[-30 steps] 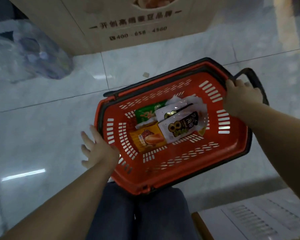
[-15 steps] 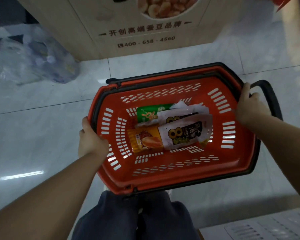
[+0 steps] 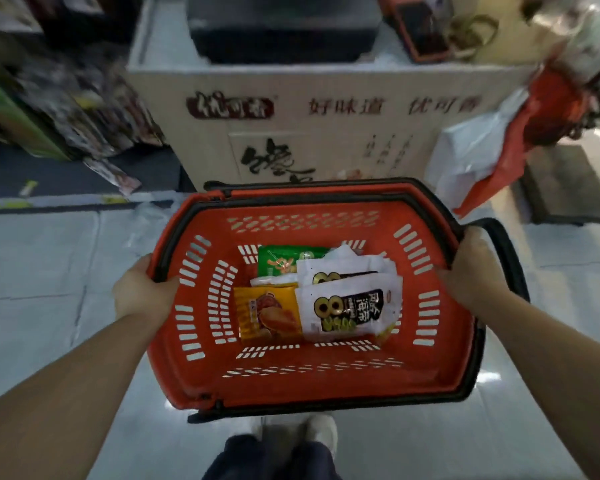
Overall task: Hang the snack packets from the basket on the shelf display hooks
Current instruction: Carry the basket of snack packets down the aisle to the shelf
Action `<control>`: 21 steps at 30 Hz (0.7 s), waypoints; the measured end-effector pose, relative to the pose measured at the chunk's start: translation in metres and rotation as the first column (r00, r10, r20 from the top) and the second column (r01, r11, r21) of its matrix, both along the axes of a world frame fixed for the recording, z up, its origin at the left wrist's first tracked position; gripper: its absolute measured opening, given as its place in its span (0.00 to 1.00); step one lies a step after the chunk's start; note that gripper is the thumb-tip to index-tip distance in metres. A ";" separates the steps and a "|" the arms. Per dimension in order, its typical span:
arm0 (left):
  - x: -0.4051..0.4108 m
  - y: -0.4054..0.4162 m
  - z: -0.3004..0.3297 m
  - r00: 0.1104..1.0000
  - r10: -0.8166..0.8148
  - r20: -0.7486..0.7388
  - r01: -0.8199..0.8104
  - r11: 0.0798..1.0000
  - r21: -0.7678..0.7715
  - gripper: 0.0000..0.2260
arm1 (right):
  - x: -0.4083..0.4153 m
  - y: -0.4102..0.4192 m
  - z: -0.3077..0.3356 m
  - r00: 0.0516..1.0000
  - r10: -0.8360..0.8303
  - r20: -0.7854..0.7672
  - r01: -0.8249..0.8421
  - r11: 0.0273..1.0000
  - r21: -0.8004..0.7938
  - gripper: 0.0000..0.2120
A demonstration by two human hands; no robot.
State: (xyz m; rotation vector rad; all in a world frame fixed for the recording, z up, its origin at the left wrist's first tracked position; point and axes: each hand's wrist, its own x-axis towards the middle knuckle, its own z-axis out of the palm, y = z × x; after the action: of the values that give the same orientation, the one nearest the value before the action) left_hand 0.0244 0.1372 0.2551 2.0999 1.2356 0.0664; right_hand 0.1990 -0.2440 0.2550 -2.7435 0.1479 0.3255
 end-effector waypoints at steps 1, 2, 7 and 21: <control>-0.005 0.008 0.027 0.999 0.013 0.033 -0.013 1.000 -0.003 0.14 | -0.001 0.008 0.027 0.999 0.025 0.025 -0.025 1.000 0.002 0.26; -0.010 0.017 0.053 0.997 0.030 0.065 -0.029 1.000 -0.006 0.15 | -0.001 0.018 0.052 0.997 0.056 0.048 -0.057 0.998 0.002 0.26; -0.054 0.060 0.158 0.995 0.044 0.093 -0.052 0.995 0.086 0.13 | -0.008 0.065 0.161 0.970 0.228 0.082 -0.228 0.974 -0.005 0.27; -0.280 0.179 0.270 0.900 0.432 0.053 -0.435 0.884 0.170 0.10 | -0.080 0.299 0.294 0.705 0.682 0.196 -0.670 0.730 -0.135 0.25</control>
State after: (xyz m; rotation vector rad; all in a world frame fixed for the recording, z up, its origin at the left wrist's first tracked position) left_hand -0.2560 0.3162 0.5255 1.9211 1.7275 0.4058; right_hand 0.1189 0.0546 0.5491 -2.7535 -0.9609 0.1758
